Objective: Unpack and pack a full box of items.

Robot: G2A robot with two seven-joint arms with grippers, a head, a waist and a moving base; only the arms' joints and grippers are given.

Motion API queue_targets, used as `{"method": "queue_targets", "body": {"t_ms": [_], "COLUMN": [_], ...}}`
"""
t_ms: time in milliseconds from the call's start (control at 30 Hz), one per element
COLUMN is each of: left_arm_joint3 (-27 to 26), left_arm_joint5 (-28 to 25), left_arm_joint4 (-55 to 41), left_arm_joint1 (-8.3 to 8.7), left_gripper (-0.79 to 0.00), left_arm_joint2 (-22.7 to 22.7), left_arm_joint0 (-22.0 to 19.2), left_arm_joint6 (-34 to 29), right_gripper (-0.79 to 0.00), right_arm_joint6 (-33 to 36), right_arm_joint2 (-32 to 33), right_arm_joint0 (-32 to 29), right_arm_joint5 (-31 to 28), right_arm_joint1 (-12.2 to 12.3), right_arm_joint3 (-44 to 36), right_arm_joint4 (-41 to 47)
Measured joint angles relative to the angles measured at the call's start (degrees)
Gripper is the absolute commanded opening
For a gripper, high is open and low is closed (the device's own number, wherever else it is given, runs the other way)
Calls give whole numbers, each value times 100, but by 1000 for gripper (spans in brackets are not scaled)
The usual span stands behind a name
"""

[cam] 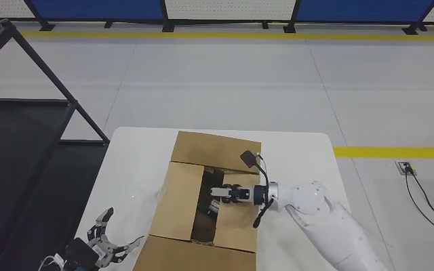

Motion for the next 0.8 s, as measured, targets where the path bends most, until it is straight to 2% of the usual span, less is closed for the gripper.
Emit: {"method": "queue_targets", "body": {"t_ms": [267,500,800], "left_arm_joint3": [-50,-143,-238], "left_arm_joint5": [107,143,152], "left_arm_joint4": [-86,-91,43], "left_arm_joint1": [4,1,20], "left_gripper": [0,0,0], "left_arm_joint2": [32,223,329], "left_arm_joint0": [70,48,53], "left_arm_joint6": [3,92,162], "right_gripper": [0,0,0], "right_arm_joint6": [-154,133,0], "right_arm_joint2": [-515,-987,-1037], "right_arm_joint0": [333,707,921], "right_arm_joint5": [-124,107,-87], "right_arm_joint1": [-289,-591,-818], "right_arm_joint3": [539,960,1078], "right_arm_joint4": [440,946,1378]}}
